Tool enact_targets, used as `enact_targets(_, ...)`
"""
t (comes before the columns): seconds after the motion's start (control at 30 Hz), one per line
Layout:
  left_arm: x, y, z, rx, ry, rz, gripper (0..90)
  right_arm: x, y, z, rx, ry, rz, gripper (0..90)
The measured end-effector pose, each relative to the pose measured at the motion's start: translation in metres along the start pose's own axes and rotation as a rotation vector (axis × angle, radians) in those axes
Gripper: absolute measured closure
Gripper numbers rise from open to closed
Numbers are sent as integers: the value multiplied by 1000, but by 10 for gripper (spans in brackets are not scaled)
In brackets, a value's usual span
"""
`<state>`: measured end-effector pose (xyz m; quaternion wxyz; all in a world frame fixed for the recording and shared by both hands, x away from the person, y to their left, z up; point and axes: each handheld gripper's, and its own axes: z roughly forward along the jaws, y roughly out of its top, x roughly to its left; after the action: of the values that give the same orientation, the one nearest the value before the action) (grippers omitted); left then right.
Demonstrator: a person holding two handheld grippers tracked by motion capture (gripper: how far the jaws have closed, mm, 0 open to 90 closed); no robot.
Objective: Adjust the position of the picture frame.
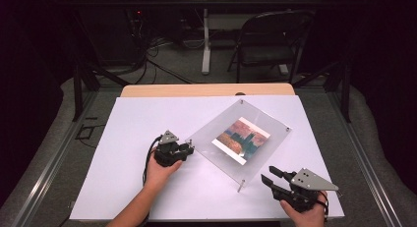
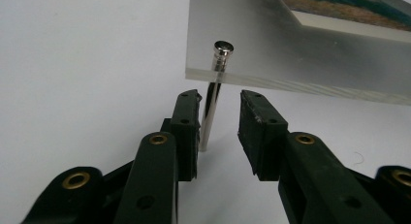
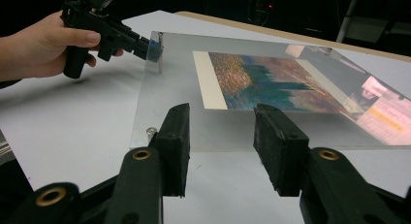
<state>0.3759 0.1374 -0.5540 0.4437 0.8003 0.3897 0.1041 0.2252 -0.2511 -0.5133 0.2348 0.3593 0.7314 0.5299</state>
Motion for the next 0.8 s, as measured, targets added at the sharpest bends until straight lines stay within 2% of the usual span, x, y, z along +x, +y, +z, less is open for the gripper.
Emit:
enact_targets(0.17,0,2,8,31,18,16,725,1,-2,-3,4,-11,3,570)
enact_targets(0.33,3,3,12,45,30,-2,781,3,-4,-7,25,-11,19,576)
enact_targets(0.5,3,5,14,52,31,6,806,5,-5,-6,45,-2,27,586)
enact_targets(0.67,1,7,15,55,40,24,839,8,-8,-5,88,7,33,632)
enact_targets(0.8,2,9,13,56,23,11,839,9,-9,-2,125,22,38,652)
